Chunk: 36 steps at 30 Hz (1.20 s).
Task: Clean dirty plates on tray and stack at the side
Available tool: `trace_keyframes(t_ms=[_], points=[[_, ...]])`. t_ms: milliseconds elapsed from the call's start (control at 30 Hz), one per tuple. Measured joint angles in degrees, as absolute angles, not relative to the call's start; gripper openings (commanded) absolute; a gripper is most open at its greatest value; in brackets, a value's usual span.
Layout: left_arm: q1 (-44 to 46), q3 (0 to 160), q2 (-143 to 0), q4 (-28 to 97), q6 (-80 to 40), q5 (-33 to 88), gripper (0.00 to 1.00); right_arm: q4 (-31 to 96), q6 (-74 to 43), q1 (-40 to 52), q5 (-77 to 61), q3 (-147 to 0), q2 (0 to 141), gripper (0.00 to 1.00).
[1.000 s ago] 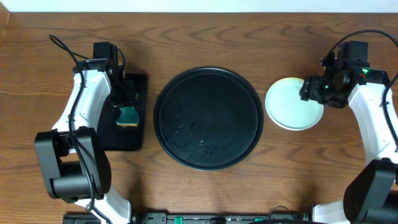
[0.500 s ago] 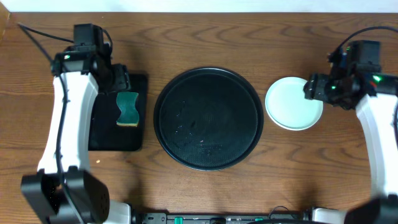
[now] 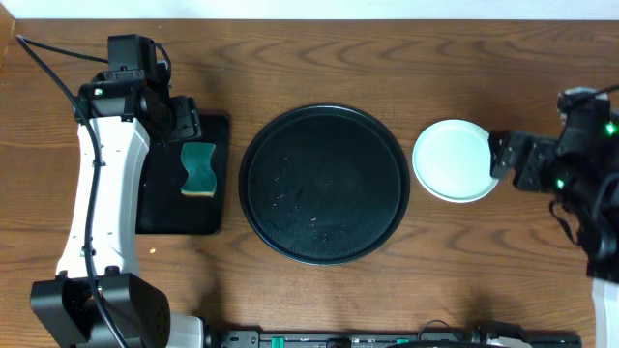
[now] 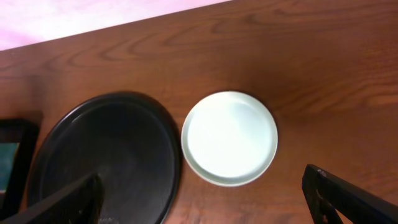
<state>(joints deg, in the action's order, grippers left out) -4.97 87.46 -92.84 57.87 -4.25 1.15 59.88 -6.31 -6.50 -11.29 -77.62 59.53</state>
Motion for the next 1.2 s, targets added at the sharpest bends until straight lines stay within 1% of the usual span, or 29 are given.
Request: trace_keyframes(t_ms=[233, 333, 433, 533, 633, 667, 867, 967, 1200], points=[[-4.97, 87.46, -92.84, 57.89, -4.25, 1.15, 0.74, 64.79, -6.31, -6.50, -11.60, -77.65, 56.42, 0.99], [-4.97, 87.46, -92.84, 57.89, -4.25, 1.15, 0.74, 64.88, -6.31, -6.28, -10.48, -77.65, 56.29, 0.99], [-4.97, 87.46, -92.84, 57.89, -4.27, 1.15, 0.74, 60.97, -5.85, -5.91, -9.26, -77.38, 56.18, 0.99], [-4.97, 87.46, -92.84, 57.89, -4.27, 1.15, 0.74, 52.97, -3.95, -5.91, -8.62, -75.11, 55.18, 0.99], [-4.97, 87.46, -92.84, 57.89, -4.25, 1.13, 0.74, 44.42, -2.00, -5.91, -8.21, -69.04, 51.92, 0.99], [-4.97, 87.46, -92.84, 57.87, -4.27, 1.13, 0.74, 39.88, -1.58, -5.91, -8.08, -65.14, 49.82, 0.99], [-4.99, 87.46, -92.84, 57.91, -4.27, 1.15, 0.75, 22.55, -0.30, -5.91, -7.86, -43.11, 36.71, 0.99], [-4.97, 87.46, -92.84, 57.91, -4.27, 1.15, 0.74, 15.84, -0.10, -5.91, -7.84, -31.99, 29.06, 0.99], [-4.99, 87.46, -92.86, 57.91, -4.27, 1.17, 0.75, 5.74, 0.14, -5.67, -7.66, -11.31, 14.00, 0.99]])
